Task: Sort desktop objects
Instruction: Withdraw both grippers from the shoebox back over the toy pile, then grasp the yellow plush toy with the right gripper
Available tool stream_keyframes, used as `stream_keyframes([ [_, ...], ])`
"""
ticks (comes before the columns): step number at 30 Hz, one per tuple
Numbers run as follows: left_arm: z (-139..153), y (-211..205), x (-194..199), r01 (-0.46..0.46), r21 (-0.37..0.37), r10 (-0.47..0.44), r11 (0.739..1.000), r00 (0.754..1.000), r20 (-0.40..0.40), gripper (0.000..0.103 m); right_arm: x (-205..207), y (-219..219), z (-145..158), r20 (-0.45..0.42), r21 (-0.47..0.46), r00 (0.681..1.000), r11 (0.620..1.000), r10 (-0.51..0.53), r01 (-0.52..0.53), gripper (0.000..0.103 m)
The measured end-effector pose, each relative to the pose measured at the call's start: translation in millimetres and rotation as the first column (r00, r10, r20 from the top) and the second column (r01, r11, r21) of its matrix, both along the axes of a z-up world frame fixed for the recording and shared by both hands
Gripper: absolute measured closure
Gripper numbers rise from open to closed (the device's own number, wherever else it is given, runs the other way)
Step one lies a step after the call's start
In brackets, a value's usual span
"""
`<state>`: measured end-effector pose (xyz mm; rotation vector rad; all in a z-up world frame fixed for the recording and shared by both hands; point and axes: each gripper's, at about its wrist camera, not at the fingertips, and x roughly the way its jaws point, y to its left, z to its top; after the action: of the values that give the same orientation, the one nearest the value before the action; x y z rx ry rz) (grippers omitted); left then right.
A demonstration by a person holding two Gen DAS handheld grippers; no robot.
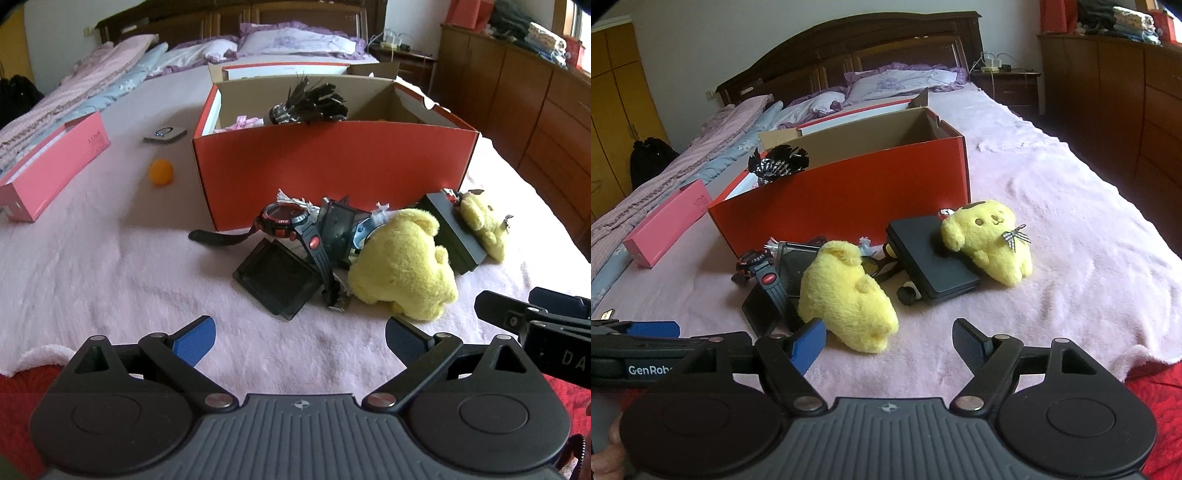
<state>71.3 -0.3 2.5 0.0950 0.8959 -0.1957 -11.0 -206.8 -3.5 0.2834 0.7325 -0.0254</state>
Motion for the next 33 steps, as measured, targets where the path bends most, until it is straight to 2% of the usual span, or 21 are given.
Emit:
stream_keyframes([
  [24,-10.1,1.5,3.9,-0.012,0.006,0.012,1.000,0.999,-0.040,0.003,10.7,1.9,-4.9,-0.022,-0.013,0.999,1.000,0.026,-0.027,0.025],
  [33,-16.7,12.6,7.7,-0.053,0.014,0.054,0.998,0.997,-0.063,0.003,35.9,14.6,-6.8,0.020,-0.044,0.995,0.995,0.093,-0.092,0.025],
])
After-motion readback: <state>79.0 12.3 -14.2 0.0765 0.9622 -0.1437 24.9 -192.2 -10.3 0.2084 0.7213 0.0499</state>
